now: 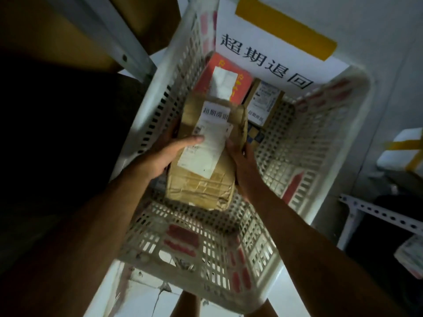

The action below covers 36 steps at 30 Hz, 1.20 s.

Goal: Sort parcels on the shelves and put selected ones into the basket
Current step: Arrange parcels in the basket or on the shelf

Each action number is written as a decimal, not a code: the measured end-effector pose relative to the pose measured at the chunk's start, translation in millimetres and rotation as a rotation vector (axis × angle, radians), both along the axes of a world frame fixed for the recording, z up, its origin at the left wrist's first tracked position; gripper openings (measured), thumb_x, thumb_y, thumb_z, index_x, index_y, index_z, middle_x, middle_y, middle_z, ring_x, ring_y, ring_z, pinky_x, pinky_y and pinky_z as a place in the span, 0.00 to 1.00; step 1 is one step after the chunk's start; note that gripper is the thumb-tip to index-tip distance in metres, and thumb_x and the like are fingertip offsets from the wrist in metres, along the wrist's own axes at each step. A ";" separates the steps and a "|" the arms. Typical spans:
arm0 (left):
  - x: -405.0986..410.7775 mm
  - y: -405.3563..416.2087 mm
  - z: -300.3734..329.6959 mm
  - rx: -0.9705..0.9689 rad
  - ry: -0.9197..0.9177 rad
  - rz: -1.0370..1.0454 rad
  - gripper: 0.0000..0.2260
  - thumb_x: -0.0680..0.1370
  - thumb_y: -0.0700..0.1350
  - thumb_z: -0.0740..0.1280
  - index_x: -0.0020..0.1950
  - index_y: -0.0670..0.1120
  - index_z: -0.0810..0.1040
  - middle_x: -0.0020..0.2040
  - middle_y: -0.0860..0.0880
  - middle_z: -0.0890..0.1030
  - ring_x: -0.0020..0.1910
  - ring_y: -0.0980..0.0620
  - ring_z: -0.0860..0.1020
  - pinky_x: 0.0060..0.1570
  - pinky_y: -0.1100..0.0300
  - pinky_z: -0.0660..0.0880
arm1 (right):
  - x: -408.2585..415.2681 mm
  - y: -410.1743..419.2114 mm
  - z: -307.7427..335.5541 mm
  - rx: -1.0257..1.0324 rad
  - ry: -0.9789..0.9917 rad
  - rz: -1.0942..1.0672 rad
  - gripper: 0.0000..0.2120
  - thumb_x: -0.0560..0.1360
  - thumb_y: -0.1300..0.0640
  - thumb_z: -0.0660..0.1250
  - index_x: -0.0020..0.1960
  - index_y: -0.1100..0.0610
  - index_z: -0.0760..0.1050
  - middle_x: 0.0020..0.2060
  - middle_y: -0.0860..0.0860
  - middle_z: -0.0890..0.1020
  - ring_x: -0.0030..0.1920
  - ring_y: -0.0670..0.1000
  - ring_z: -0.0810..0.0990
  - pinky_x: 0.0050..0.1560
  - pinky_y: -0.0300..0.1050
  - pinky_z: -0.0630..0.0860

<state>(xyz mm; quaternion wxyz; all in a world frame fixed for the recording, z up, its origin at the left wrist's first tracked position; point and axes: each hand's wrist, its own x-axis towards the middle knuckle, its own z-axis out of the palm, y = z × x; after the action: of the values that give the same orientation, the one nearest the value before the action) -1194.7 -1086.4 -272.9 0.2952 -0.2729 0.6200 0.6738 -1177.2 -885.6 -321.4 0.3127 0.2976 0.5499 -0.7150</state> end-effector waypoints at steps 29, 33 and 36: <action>85.1 54.3 35.8 -0.555 -0.125 -0.181 0.06 0.75 0.45 0.73 0.50 0.47 0.80 0.48 0.46 0.85 0.49 0.48 0.83 0.46 0.61 0.75 | 52.0 20.7 52.1 0.446 -0.048 0.798 0.15 0.78 0.57 0.68 0.64 0.54 0.75 0.56 0.56 0.82 0.51 0.55 0.81 0.59 0.57 0.79; 132.2 63.3 74.6 -0.598 -0.142 -0.151 0.17 0.72 0.55 0.67 0.52 0.44 0.82 0.49 0.45 0.85 0.50 0.46 0.83 0.49 0.56 0.77 | 79.9 30.1 84.4 0.463 0.040 0.864 0.21 0.76 0.55 0.71 0.68 0.52 0.72 0.51 0.53 0.83 0.48 0.54 0.83 0.55 0.55 0.80; 172.2 66.7 99.7 -0.580 -0.206 0.030 0.12 0.73 0.49 0.70 0.54 0.46 0.82 0.53 0.45 0.85 0.53 0.45 0.82 0.55 0.52 0.79 | 97.4 25.8 103.7 0.507 0.137 1.053 0.23 0.77 0.57 0.70 0.71 0.54 0.72 0.53 0.53 0.81 0.53 0.58 0.82 0.58 0.55 0.79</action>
<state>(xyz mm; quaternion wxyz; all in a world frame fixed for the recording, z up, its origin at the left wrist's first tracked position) -1022.4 -1019.8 -173.3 0.2563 -0.4216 0.7493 0.4417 -1079.8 -859.8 -217.7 0.5087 0.0031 0.7963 -0.3273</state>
